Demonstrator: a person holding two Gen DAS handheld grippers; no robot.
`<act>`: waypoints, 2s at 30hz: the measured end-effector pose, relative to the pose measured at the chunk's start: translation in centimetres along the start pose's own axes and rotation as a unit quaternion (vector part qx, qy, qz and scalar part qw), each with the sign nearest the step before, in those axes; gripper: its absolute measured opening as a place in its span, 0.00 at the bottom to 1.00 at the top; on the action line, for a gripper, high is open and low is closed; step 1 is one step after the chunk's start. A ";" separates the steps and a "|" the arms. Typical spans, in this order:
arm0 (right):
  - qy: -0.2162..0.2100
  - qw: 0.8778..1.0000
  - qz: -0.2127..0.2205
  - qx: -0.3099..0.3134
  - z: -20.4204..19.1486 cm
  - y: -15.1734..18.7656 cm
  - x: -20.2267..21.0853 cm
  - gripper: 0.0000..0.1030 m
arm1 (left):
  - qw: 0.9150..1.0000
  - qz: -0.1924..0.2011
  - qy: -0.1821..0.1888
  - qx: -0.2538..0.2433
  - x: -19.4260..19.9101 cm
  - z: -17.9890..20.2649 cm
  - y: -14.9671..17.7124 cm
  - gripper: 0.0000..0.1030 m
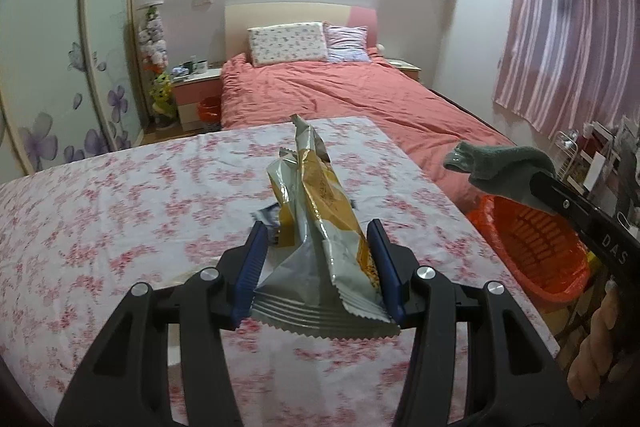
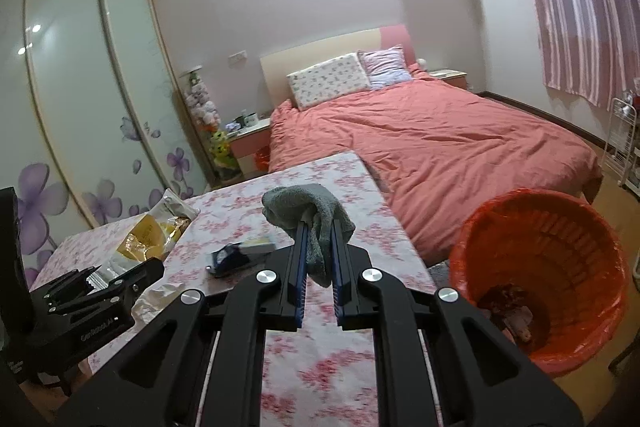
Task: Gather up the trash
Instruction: 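Carry wrapper and sock over the orange basket and open both grippers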
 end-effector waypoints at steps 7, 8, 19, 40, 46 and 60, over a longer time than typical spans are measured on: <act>0.023 1.000 0.006 -0.019 2.8 0.2 0.7 0.11 | 0.999 -0.005 0.030 -0.018 -0.6 3.8 0.2 0.49; 0.027 0.999 0.007 -0.021 3.2 0.3 0.9 0.11 | 0.999 -0.006 0.034 -0.020 -0.7 4.3 0.2 0.49; 0.090 0.994 0.034 -0.054 9.5 0.3 3.1 0.11 | 0.992 -0.015 0.117 -0.034 -1.7 12.5 0.4 0.49; 0.170 0.975 0.020 -0.141 23.0 2.2 2.8 0.27 | 0.974 -0.078 0.187 -0.103 -9.4 28.7 4.1 0.62; 0.191 0.972 0.011 -0.139 23.2 3.5 3.4 0.48 | 0.980 -0.093 0.149 -0.091 -11.1 25.4 4.9 0.66; 0.185 0.979 -0.016 -0.086 18.7 3.2 2.4 0.57 | 0.995 -0.073 0.045 -0.053 -8.5 12.6 4.5 0.74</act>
Point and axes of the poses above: each gripper's, at about its wrist camera, not at the fingertips, and x roughly against the way its jaws point, z to its right, y to its underside, the point moved 9 cm from there along -x, roughly the way its jaws point, and after that the axes turned 3 degrees about x, right-handed, at the moved point
